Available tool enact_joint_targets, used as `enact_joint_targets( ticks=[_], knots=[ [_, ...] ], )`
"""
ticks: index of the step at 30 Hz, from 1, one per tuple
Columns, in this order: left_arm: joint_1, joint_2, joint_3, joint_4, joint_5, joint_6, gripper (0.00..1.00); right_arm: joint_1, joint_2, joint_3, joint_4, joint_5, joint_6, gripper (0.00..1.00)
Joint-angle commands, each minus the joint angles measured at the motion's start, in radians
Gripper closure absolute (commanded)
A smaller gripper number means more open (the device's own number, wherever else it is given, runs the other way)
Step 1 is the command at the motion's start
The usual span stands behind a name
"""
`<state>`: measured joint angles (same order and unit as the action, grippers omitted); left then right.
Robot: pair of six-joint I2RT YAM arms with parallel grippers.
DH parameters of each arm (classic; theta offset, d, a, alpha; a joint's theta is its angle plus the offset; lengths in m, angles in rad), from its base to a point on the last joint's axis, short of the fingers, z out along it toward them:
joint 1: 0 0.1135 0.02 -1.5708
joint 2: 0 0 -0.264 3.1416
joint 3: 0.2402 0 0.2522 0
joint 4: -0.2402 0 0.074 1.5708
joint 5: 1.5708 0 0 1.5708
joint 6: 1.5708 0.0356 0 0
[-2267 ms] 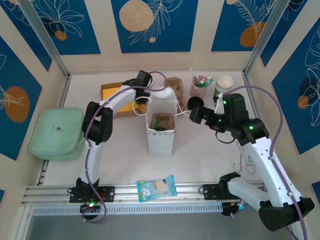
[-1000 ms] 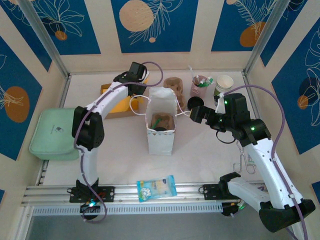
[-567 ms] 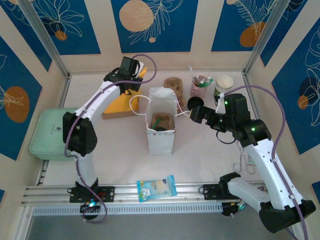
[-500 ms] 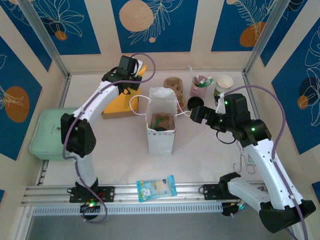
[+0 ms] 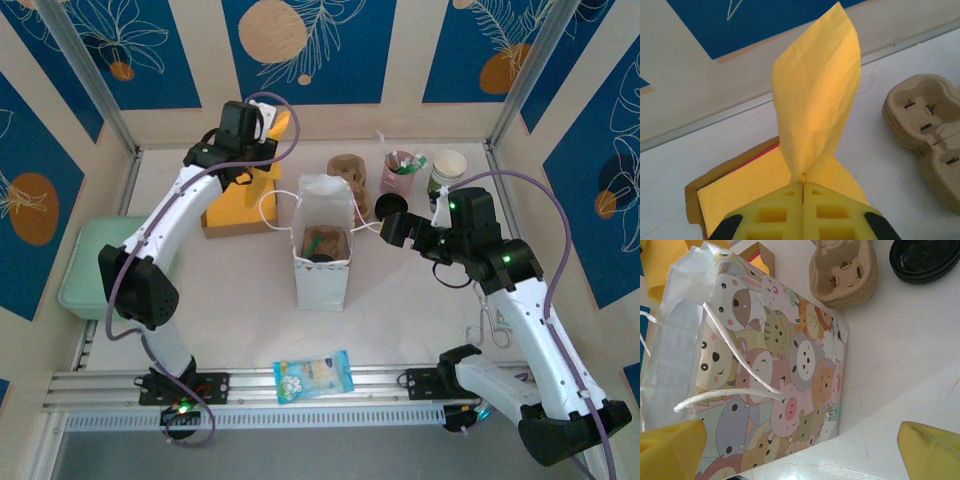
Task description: Pack the takeout coffee
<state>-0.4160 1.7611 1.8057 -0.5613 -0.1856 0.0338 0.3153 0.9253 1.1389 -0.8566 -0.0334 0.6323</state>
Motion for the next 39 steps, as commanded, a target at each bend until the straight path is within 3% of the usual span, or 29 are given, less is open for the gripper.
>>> enact_joint_targets(
  ticks=[1, 13, 39],
  knots=[
    [0.009, -0.063, -0.012, 0.024, 0.030, -0.018, 1.00, 0.007, -0.024, 0.007, -0.010, 0.003, 0.006, 0.02],
    [0.008, -0.156, -0.014, 0.044, 0.121, -0.052, 1.00, 0.008, -0.031, 0.013, -0.013, 0.000, 0.005, 0.02],
    [0.006, -0.335, -0.066, 0.200, 0.439, -0.169, 1.00, 0.011, -0.031, -0.004, 0.000, -0.008, 0.012, 0.02]
  ],
)
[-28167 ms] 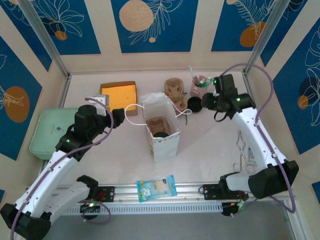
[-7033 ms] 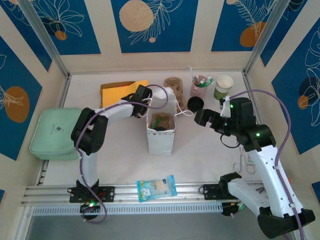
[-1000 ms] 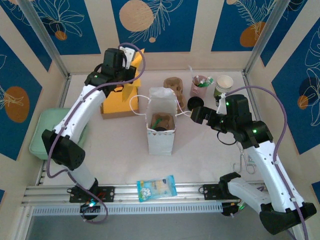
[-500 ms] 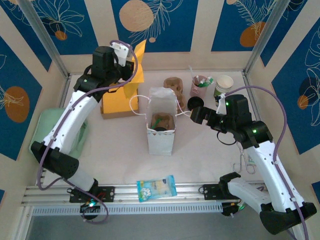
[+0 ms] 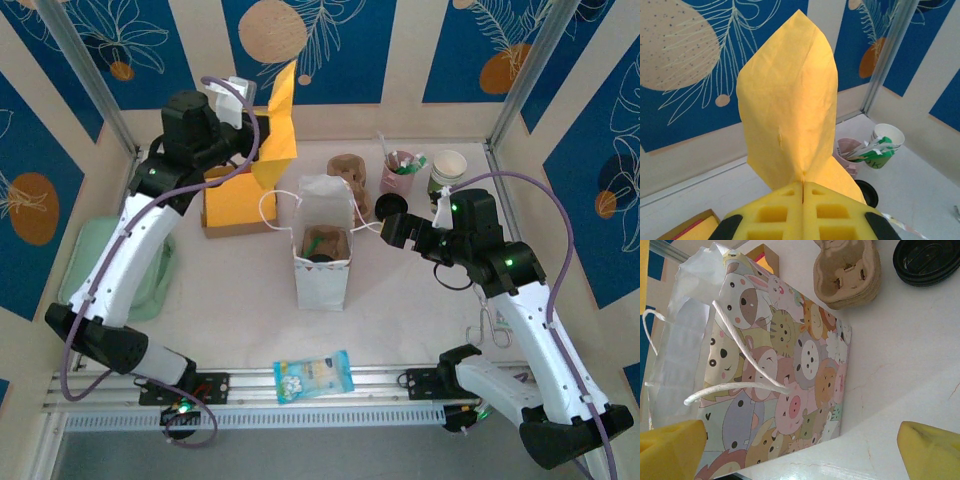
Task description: Pack the takeout coffee
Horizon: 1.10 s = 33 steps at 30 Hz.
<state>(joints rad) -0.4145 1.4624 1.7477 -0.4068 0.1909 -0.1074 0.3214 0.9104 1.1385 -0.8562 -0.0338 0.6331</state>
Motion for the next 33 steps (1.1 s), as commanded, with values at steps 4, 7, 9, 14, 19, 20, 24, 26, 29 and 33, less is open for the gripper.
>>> enact_joint_targets(
  ticks=[4, 7, 9, 14, 19, 20, 24, 26, 29, 33],
  knots=[
    [0.005, -0.055, -0.016, 0.066, 0.095, -0.046, 1.00, 0.005, -0.023, -0.011, 0.000, -0.006, 0.015, 0.02],
    [0.005, -0.067, -0.022, 0.082, 0.119, -0.060, 1.00, 0.005, -0.028, -0.014, -0.001, -0.003, 0.016, 0.02],
    [0.002, -0.073, -0.029, 0.094, 0.132, -0.068, 1.00, 0.006, -0.030, -0.016, -0.003, -0.002, 0.017, 0.02],
    [0.003, -0.089, -0.038, 0.116, 0.159, -0.088, 1.00, 0.007, -0.032, -0.016, -0.004, 0.000, 0.016, 0.02],
    [0.002, -0.103, -0.044, 0.138, 0.196, -0.108, 1.00, 0.008, -0.033, -0.016, -0.003, -0.001, 0.017, 0.02],
    [0.001, -0.108, -0.046, 0.140, 0.201, -0.111, 1.00, 0.007, -0.034, -0.016, -0.003, 0.000, 0.016, 0.02],
    [0.000, -0.124, -0.056, 0.162, 0.232, -0.124, 1.00, 0.007, -0.034, -0.016, -0.003, 0.000, 0.017, 0.02],
    [0.000, -0.129, -0.060, 0.172, 0.252, -0.133, 1.00, 0.007, -0.036, -0.017, -0.003, -0.002, 0.017, 0.02],
    [-0.001, -0.135, -0.068, 0.194, 0.285, -0.148, 1.00, 0.007, -0.036, -0.018, -0.003, -0.002, 0.019, 0.02],
    [-0.001, -0.145, -0.077, 0.221, 0.315, -0.163, 1.00, 0.007, -0.040, -0.019, -0.006, -0.002, 0.020, 0.02]
  ],
)
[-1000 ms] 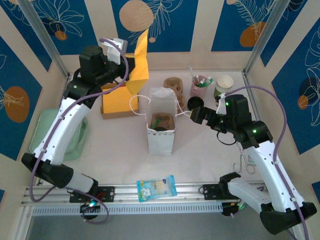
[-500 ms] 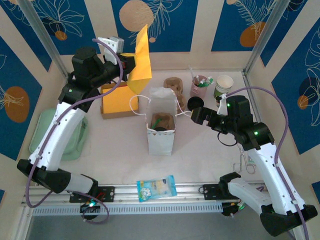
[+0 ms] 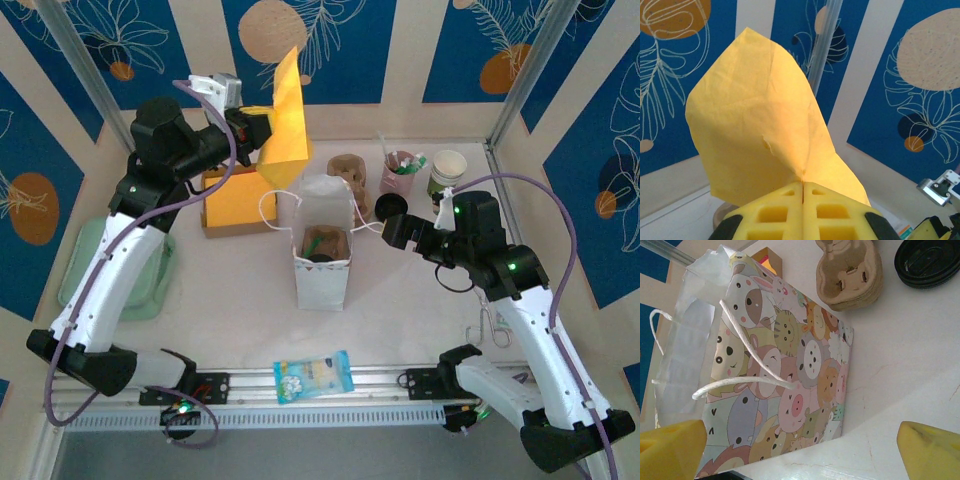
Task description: Pack the takeout coffee
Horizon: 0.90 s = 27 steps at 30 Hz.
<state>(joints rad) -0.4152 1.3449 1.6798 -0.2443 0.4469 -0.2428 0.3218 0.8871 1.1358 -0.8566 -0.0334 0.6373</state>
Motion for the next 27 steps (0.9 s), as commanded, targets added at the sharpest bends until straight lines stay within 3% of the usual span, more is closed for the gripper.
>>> enact_joint_targets(
  ticks=[1, 18, 27],
  knots=[
    [-0.002, -0.028, -0.011, 0.062, 0.063, -0.031, 1.00, 0.006, -0.017, -0.016, -0.004, -0.001, 0.016, 0.02],
    [-0.010, -0.069, -0.114, 0.220, 0.148, -0.119, 1.00, 0.010, -0.013, -0.019, 0.000, -0.002, 0.019, 0.02],
    [-0.022, -0.077, -0.199, 0.331, 0.137, -0.143, 1.00, 0.012, -0.010, -0.016, 0.002, 0.001, 0.016, 0.03]
  ],
)
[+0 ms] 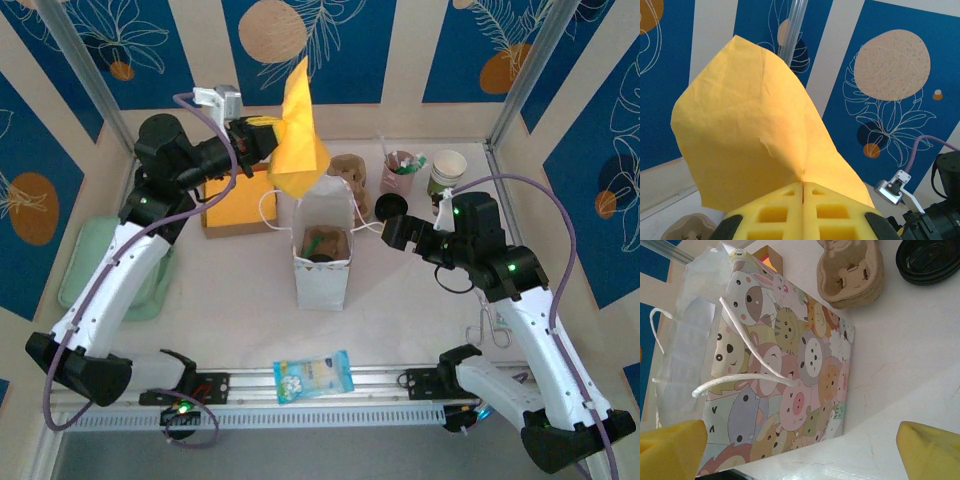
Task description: Pack the takeout coffee
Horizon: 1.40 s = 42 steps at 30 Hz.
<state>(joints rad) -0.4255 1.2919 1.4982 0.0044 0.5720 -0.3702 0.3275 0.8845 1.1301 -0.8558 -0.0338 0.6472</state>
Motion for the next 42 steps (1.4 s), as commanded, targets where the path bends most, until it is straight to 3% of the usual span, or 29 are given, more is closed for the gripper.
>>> enact_joint_targets(
  ticks=[1, 24, 30, 36, 42],
  knots=[
    [-0.013, -0.024, -0.025, 0.085, 0.006, -0.013, 1.00, 0.006, -0.005, -0.009, 0.002, 0.000, 0.006, 0.03],
    [-0.080, -0.022, -0.230, 0.246, -0.090, 0.016, 1.00, 0.005, 0.045, 0.082, -0.013, 0.011, -0.032, 0.03],
    [-0.099, -0.018, -0.259, 0.263, -0.106, 0.035, 1.00, 0.003, 0.112, 0.240, -0.030, -0.006, -0.066, 0.03],
    [-0.113, -0.021, -0.277, 0.261, -0.120, 0.058, 1.00, 0.004, 0.218, 0.442, -0.005, -0.108, -0.070, 0.05],
    [-0.129, -0.023, -0.295, 0.261, -0.135, 0.074, 1.00, 0.055, 0.365, 0.663, -0.005, -0.137, -0.090, 0.06]
  ],
)
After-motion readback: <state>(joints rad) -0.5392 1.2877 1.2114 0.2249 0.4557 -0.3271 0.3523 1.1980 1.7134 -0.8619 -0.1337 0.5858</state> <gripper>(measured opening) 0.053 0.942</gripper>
